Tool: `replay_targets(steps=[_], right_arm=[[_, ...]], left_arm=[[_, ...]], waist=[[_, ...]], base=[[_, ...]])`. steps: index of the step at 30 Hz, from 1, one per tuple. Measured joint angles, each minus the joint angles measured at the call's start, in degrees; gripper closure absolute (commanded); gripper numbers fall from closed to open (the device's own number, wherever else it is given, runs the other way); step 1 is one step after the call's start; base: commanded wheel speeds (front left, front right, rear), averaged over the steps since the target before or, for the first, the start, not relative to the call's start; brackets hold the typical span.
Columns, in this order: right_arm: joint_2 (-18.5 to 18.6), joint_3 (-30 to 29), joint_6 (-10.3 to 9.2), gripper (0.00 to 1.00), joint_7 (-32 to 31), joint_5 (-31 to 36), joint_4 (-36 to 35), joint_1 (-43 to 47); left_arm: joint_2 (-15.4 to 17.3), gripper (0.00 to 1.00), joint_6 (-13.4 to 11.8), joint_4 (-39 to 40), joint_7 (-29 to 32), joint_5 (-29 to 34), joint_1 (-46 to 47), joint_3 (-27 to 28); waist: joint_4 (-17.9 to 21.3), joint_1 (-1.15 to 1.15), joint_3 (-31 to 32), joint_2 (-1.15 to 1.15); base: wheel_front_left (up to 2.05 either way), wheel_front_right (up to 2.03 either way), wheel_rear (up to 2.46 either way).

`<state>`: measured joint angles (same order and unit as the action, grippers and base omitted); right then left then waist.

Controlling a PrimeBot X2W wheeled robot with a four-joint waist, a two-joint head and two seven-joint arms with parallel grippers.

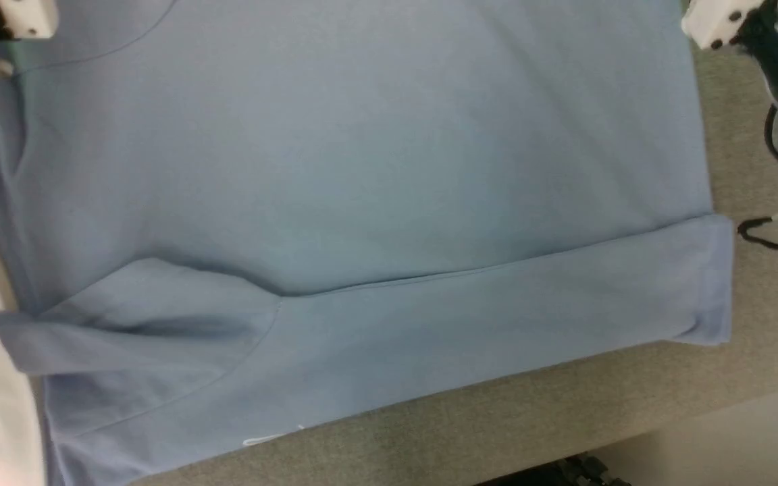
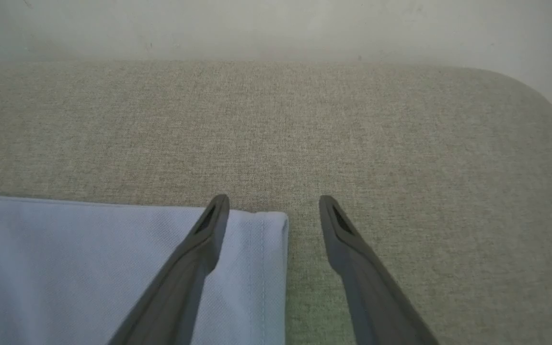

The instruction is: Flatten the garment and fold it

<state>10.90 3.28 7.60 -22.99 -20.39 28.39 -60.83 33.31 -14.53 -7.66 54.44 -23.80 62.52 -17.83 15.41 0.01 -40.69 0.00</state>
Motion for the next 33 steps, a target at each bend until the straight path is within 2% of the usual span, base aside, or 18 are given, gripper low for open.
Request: replay_targets(steps=[7,8,9,10,11,14,17,23,28,33], right_arm=[[-0.63,-3.66,0.00,0.00,-13.79,4.75,7.56,-5.73],[-0.68,-4.22,0.00,0.20,-15.04,5.33,7.86,-6.42],[-0.73,-4.68,0.01,0.58,-16.37,6.03,8.21,-7.06],[-0.74,-4.89,0.01,0.87,-17.62,6.81,8.39,-7.44],[-0.87,-5.15,0.01,1.00,-18.62,7.47,8.50,-7.60],[-1.74,-5.72,0.02,1.00,-20.71,8.71,7.94,-7.48],[-2.07,-5.99,0.01,1.00,-19.56,9.35,6.01,-5.78],[-2.01,-5.02,0.01,1.00,-10.76,7.13,1.27,0.18],[-1.13,-3.18,0.01,1.00,-1.74,4.28,-2.20,6.22],[0.34,-0.75,0.01,1.00,3.53,1.01,-3.89,13.00]], left_arm=[[-1.82,1.00,1.97,-0.88,-2.80,-0.02,2.30,-1.48],[-2.09,1.00,2.19,-0.98,-3.09,-0.02,2.59,-1.58],[-2.30,1.00,2.37,-1.14,-3.34,-0.04,2.81,-1.68],[-2.49,1.00,2.40,-1.36,-3.66,-0.11,2.92,-1.79],[-2.56,1.00,2.42,-1.66,-3.89,-0.26,2.99,-1.89],[-2.55,1.00,2.46,-2.59,-4.82,-0.51,3.00,-1.87],[-2.52,1.00,2.47,-2.99,-6.70,-1.03,2.71,-1.42],[-2.46,1.00,3.22,-2.15,-12.89,-2.76,-2.02,0.23],[-2.72,1.00,3.41,0.80,-19.02,-5.55,-10.25,2.16],[-3.00,1.00,3.24,6.58,-24.40,-8.34,-20.78,5.14]], waist=[[-2.35,0.00,-1.09,0.00],[-2.59,0.00,-1.19,0.00],[-2.81,0.00,-1.26,0.00],[-3.00,0.00,-1.31,0.00],[-3.12,0.00,-1.28,0.00],[-3.22,0.00,-0.81,0.00],[-3.24,0.00,0.07,0.00],[-3.40,0.00,3.01,0.00],[-3.79,-0.01,6.77,0.00],[-4.40,-0.02,11.28,0.00]], base=[[0.00,0.00,0.00],[0.00,0.00,0.00],[0.00,0.00,0.00],[0.00,0.00,0.00],[0.00,0.00,0.00],[0.00,0.00,0.00],[0.00,0.00,0.00],[0.00,0.00,0.00],[0.00,0.00,0.00],[0.00,0.00,0.00]])
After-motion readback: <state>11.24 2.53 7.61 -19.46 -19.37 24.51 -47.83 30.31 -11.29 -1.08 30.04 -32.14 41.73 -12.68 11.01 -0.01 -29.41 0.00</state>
